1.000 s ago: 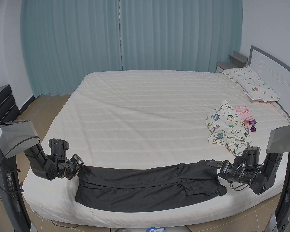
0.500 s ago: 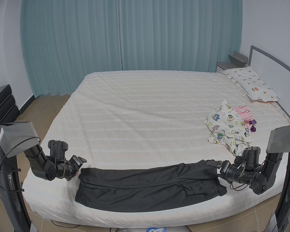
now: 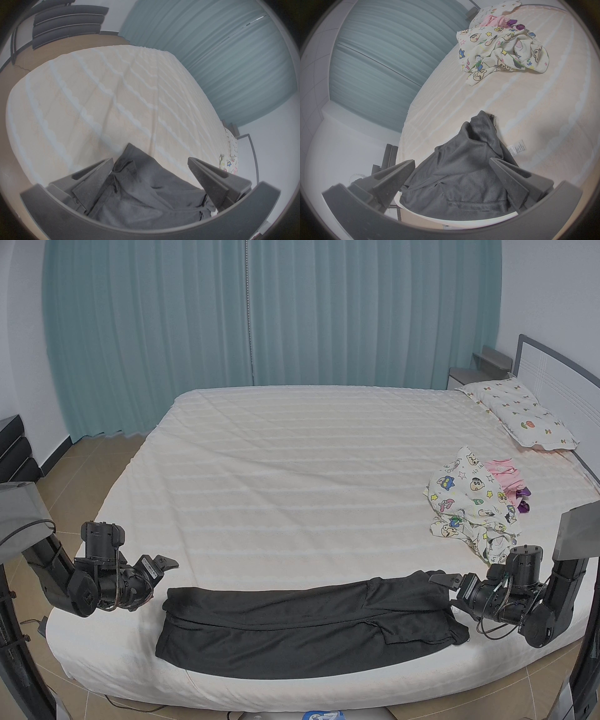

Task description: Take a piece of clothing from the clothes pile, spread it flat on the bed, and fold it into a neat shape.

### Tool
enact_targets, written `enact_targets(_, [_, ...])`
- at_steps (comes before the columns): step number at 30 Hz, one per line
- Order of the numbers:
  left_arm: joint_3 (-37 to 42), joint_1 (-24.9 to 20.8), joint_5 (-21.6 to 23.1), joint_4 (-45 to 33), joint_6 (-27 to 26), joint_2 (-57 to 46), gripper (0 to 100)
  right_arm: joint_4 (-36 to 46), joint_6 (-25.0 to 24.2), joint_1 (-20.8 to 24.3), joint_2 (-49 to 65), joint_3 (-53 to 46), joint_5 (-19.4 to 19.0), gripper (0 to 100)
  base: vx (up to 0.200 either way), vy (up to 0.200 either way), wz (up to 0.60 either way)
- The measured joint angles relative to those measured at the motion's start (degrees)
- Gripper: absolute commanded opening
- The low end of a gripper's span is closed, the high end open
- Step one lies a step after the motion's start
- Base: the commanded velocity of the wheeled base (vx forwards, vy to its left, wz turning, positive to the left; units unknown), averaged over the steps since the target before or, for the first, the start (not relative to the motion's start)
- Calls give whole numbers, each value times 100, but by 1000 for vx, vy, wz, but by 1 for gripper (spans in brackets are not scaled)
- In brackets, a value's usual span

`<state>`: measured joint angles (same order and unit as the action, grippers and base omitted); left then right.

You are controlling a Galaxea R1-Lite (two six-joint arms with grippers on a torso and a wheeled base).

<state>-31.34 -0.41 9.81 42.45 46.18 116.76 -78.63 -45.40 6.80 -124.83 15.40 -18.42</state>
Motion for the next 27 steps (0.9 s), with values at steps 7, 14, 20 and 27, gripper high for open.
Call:
enact_targets(7, [629,-107,15,35,185,-182,100,-28,-4,24,-9,-62,-13,100,0,0,0])
enact_targets(14, [874,-254,184,52,528,-201,100,-37,-12,24,-50,-71,-18,100,0,0,0])
enact_targets(20, [916,-274,258,52,541,-199,100,-39,-12,24,-102,-73,-21,100,0,0,0])
enact_targets(27, [922,-276,258,57,539,-144,100,-46,-15,27,-133,-71,-21,100,-86,0,0])
